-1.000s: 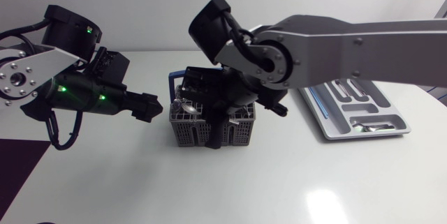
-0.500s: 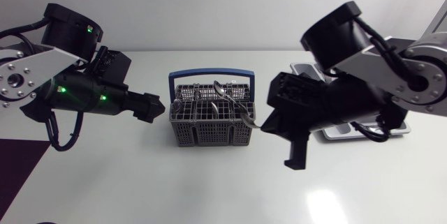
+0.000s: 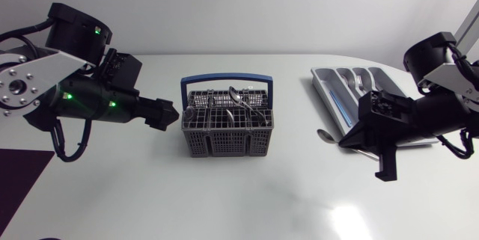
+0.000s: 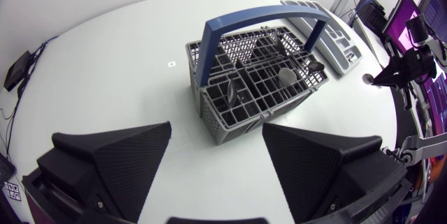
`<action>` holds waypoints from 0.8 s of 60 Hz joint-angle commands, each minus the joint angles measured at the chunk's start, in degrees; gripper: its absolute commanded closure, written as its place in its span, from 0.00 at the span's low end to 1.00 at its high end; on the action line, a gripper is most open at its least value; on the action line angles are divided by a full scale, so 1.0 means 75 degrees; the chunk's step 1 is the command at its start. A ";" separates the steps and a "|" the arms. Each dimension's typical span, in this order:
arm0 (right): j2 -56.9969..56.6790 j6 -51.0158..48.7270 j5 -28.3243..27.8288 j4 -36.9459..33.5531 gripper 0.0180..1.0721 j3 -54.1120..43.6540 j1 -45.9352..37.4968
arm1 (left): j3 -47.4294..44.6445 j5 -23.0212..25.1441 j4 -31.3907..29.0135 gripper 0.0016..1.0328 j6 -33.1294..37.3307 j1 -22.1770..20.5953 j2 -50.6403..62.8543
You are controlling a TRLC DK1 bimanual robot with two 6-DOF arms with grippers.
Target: Unload the cutlery basket into the drawer organizer.
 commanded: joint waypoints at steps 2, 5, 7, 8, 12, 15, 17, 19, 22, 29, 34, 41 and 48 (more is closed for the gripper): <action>0.0364 -0.1185 -0.0175 -0.0239 0.95 -0.0086 -0.0683 | -0.0107 -0.0027 0.0104 0.11 -0.0117 -0.0028 -0.0087; 0.0598 -0.1701 -0.0210 -0.0356 0.95 0.0043 -0.1128 | -0.0107 -0.0027 0.0127 0.11 -0.0128 -0.0028 -0.0075; 0.0786 -0.2017 -0.0269 -0.0426 0.95 0.0160 -0.1433 | -0.0107 -0.0027 0.0163 0.11 -0.0140 -0.0039 -0.0075; 0.0856 -0.2123 -0.0292 -0.0438 0.95 0.0183 -0.1526 | -0.0107 -0.0027 0.0174 0.11 -0.0140 -0.0051 -0.0075; 0.1126 -0.2674 -0.0316 -0.0508 0.95 0.0359 -0.1960 | -0.0107 -0.0027 0.0186 0.11 -0.0152 -0.0051 -0.0075; 0.1290 -0.2978 -0.0304 -0.0508 0.95 0.0476 -0.2206 | -0.0107 -0.0039 0.0186 0.11 -0.0152 -0.0051 -0.0075; 0.1430 -0.3142 -0.0292 -0.0508 0.95 0.0558 -0.2358 | -0.0107 -0.0039 0.0186 0.11 -0.0152 -0.0039 -0.0087; 0.1606 -0.3259 -0.0269 -0.0508 0.95 0.0699 -0.2511 | -0.0119 -0.0039 0.0198 0.11 -0.0140 -0.0028 -0.0099; 0.1934 -0.3447 -0.0234 -0.0520 0.95 0.0945 -0.2769 | -0.0131 -0.0027 0.0198 0.11 -0.0140 -0.0016 -0.0099; 0.2755 -0.4103 -0.0105 -0.0637 0.95 0.1613 -0.3249 | -0.0142 -0.0039 0.0198 0.11 -0.0140 0.0019 -0.0122; 0.3270 -0.4513 0.0012 -0.0614 0.95 0.2047 -0.3554 | -0.0142 -0.0039 0.0221 0.11 -0.0152 0.0043 -0.0157; 0.3950 -0.5123 0.0387 -0.0379 0.95 0.2668 -0.3905 | -0.0142 -0.0039 0.0233 0.11 -0.0152 0.0043 -0.0169; 0.4559 -0.5486 0.0774 -0.0309 0.95 0.3207 -0.4093 | -0.0154 -0.0039 0.0268 0.11 -0.0152 0.0043 -0.0169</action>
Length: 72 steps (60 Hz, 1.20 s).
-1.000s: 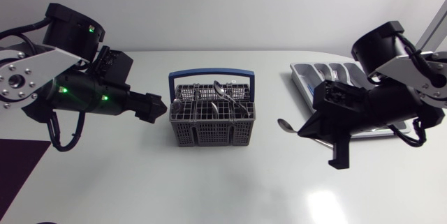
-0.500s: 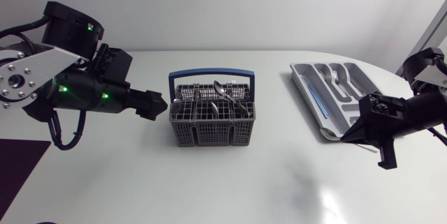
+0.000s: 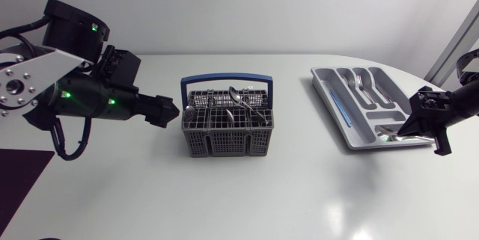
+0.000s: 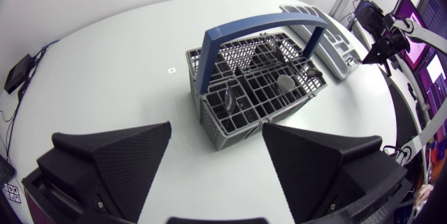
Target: Unload the cutlery basket into the drawer organizer.
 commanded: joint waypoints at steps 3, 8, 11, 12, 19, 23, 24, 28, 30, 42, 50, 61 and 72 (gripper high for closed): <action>0.0530 -0.0725 0.0212 0.0067 0.95 0.0433 -0.0162 | -0.0166 -0.0039 0.0125 0.11 -0.0149 0.0040 -0.0114; 0.0741 -0.0983 0.0446 0.0302 0.95 0.0527 -0.0209 | -0.0166 -0.0039 0.0160 0.11 -0.0172 0.0005 -0.0125; 0.0905 -0.1135 0.0599 0.0524 0.94 0.0574 -0.0220 | -0.0166 -0.0039 0.0196 0.11 -0.0172 -0.0031 -0.0114; 0.0940 -0.1159 0.0634 0.0560 0.94 0.0585 -0.0220 | -0.0166 -0.0039 0.0207 0.11 -0.0184 -0.0042 -0.0114; 0.1362 -0.1381 0.1079 0.1052 0.94 0.0703 -0.0173 | -0.0107 -0.0027 0.0207 0.11 -0.0196 -0.0042 -0.0125; 0.1573 -0.1381 0.1150 0.1192 0.91 0.0796 -0.0138 | -0.0119 -0.0027 0.0196 0.11 -0.0196 -0.0042 -0.0149; 0.1631 -0.1381 0.1185 0.1310 0.91 0.0796 -0.0127 | -0.0131 -0.0027 0.0196 0.11 -0.0196 -0.0042 -0.0160; 0.1866 -0.1370 0.1337 0.1767 0.88 0.0808 -0.0115 | -0.0142 -0.0027 0.0196 0.11 -0.0196 -0.0042 -0.0172; 0.1924 -0.1358 0.1337 0.1931 0.85 0.0808 -0.0115 | -0.0142 -0.0027 0.0196 0.11 -0.0196 -0.0031 -0.0172; 0.1655 -0.1229 0.1384 0.2681 0.36 0.0398 -0.0103 | -0.0142 -0.0039 0.0184 0.11 -0.0184 -0.0031 -0.0254; 0.1256 -0.0702 0.1114 0.2446 0.15 0.0398 -0.0091 | -0.0166 -0.0039 0.0184 0.11 -0.0172 0.0005 -0.0278; 0.0823 0.0623 0.0751 0.1649 0.07 0.0503 0.0143 | -0.0201 -0.0027 0.0184 0.11 -0.0126 0.0087 -0.0336; -0.0138 0.2392 0.0071 0.1110 0.05 0.0105 0.0670 | -0.0107 0.0067 0.0184 0.11 -0.0126 0.0110 -0.0313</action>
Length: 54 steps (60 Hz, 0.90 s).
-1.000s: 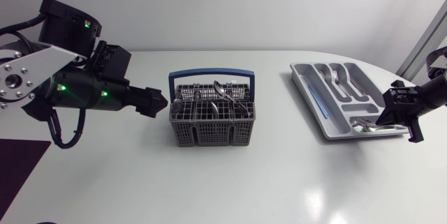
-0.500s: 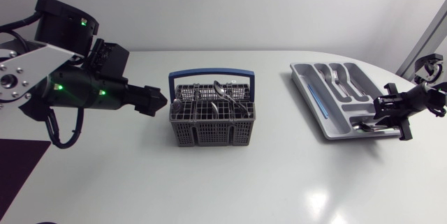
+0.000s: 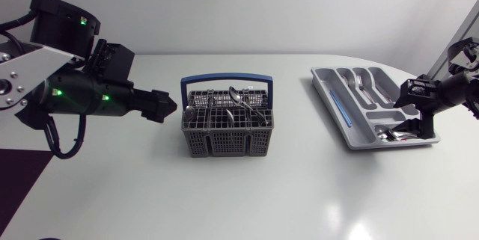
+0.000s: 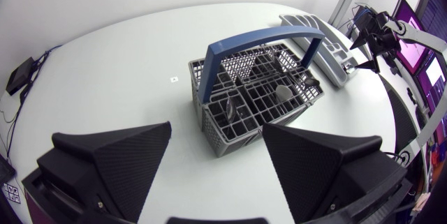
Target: Unload the cutlery basket into the drawer organizer.
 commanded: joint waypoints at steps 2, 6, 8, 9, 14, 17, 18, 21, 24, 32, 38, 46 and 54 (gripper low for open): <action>-0.0754 0.1229 -0.0170 -0.0201 0.05 -0.0447 0.0426 | -0.0066 0.0081 0.0035 0.11 -0.0120 0.0034 -0.0018; -0.1176 0.1861 -0.0182 -0.0201 0.05 -0.0775 0.0743 | 0.0051 0.0199 -0.0012 0.11 -0.0143 0.0023 0.0134; -0.1411 0.2154 -0.0241 -0.0189 0.05 -0.0950 0.0919 | 0.0110 0.0257 -0.0070 0.11 -0.0155 0.0023 0.0216; -0.1493 0.2295 -0.0241 -0.0178 0.05 -0.1021 0.0989 | 0.0145 0.0304 -0.0105 0.11 -0.0143 0.0023 0.0263; -0.2079 0.3221 -0.0241 -0.0166 0.05 -0.1419 0.1563 | 0.0238 0.0445 -0.0141 0.12 -0.0108 0.0058 0.0415; -0.2383 0.3772 -0.0241 -0.0143 0.05 -0.1607 0.1856 | 0.0274 0.0656 -0.0129 0.12 -0.0003 0.0151 0.0533; -0.2500 0.3936 -0.0241 -0.0143 0.05 -0.1654 0.1962 | 0.0285 0.0738 -0.0129 0.13 0.0021 0.0187 0.0579; -0.2746 0.4240 -0.0241 -0.0143 0.05 -0.1783 0.2231 | 0.0309 0.1007 -0.0070 0.15 0.0079 0.0351 0.0755; -0.2993 0.4627 -0.0241 -0.0131 0.05 -0.1923 0.2524 | 0.0379 0.1429 0.0023 0.16 0.0220 0.0620 0.1048; -0.3625 0.5822 -0.0229 -0.0131 0.05 -0.2146 0.3309 | 0.0778 0.2308 0.0070 0.19 0.0747 0.1253 0.1798; -0.3895 0.6549 -0.0217 -0.0119 0.05 -0.2251 0.3930 | 0.1012 0.2636 0.0082 0.21 0.1087 0.1487 0.2208; -0.3942 0.7369 -0.0135 -0.0166 0.05 -0.2169 0.4786 | 0.1106 0.2730 0.0223 0.21 0.1497 0.1487 0.2454; -0.3754 0.7979 -0.0077 -0.0143 0.05 -0.1970 0.5442 | 0.1164 0.2906 0.0340 0.23 0.1720 0.1476 0.2619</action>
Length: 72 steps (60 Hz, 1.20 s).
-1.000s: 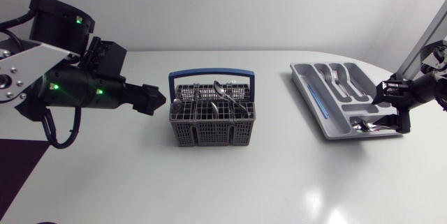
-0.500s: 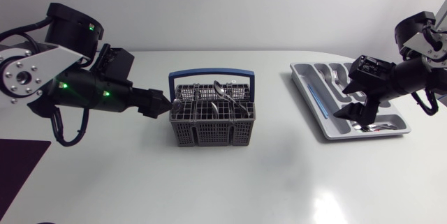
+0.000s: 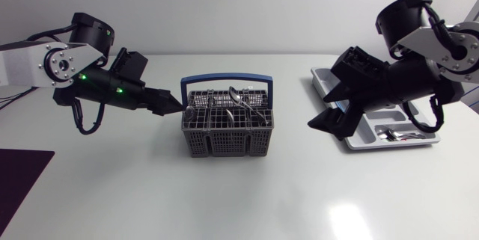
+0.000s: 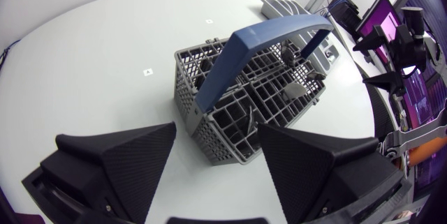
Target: Unload the cutlery basket into the drawer organizer.
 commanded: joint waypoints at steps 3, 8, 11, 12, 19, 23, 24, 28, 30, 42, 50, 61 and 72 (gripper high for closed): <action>0.0250 0.0723 0.0049 -0.0061 0.05 0.0146 0.0524 | 0.0278 0.0158 0.0186 0.25 0.0277 -0.0017 0.0261; 0.0450 0.0922 0.0236 -0.0026 0.05 0.0275 0.0899 | 0.0314 0.0333 0.0198 0.27 0.0289 -0.0040 0.0332; 0.0555 0.1051 0.0260 -0.0002 0.05 0.0345 0.1051 | 0.0314 0.0345 0.0198 0.27 0.0324 -0.0075 0.0332; 0.0590 0.1098 0.0271 0.0009 0.05 0.0369 0.1098 | 0.0314 0.0345 0.0198 0.27 0.0324 -0.0087 0.0332; 0.0743 0.1332 0.0306 0.0044 0.05 0.0486 0.1426 | 0.0325 0.0345 0.0198 0.30 0.0336 -0.0157 0.0367; 0.0836 0.1450 0.0353 0.0080 0.05 0.0521 0.1626 | 0.0325 0.0345 0.0198 0.33 0.0336 -0.0239 0.0367; 0.0848 0.1450 0.0377 0.0103 0.05 0.0521 0.1649 | 0.0325 0.0345 0.0198 0.34 0.0336 -0.0251 0.0367; 0.0930 0.1520 0.0400 0.0150 0.05 0.0521 0.1696 | 0.0337 0.0357 0.0198 0.38 0.0313 -0.0321 0.0378; 0.0954 0.1532 0.0400 0.0150 0.05 0.0510 0.1719 | 0.0337 0.0345 0.0186 0.39 0.0301 -0.0356 0.0402; 0.0977 0.1602 0.0400 0.0209 0.05 0.0451 0.1801 | 0.0349 0.0345 0.0186 0.43 0.0289 -0.0579 0.0507; 0.0977 0.1649 0.0400 0.0255 0.05 0.0369 0.1860 | 0.0337 0.0345 0.0186 0.46 0.0289 -0.0731 0.0578; 0.0942 0.1743 0.0400 0.0349 0.05 0.0228 0.1989 | 0.0384 0.0333 0.0186 0.56 0.0266 -0.0778 0.0753; 0.0895 0.1743 0.0400 0.0349 0.05 0.0146 0.2036 | 0.0360 0.0240 0.0186 0.62 0.0266 -0.0767 0.0800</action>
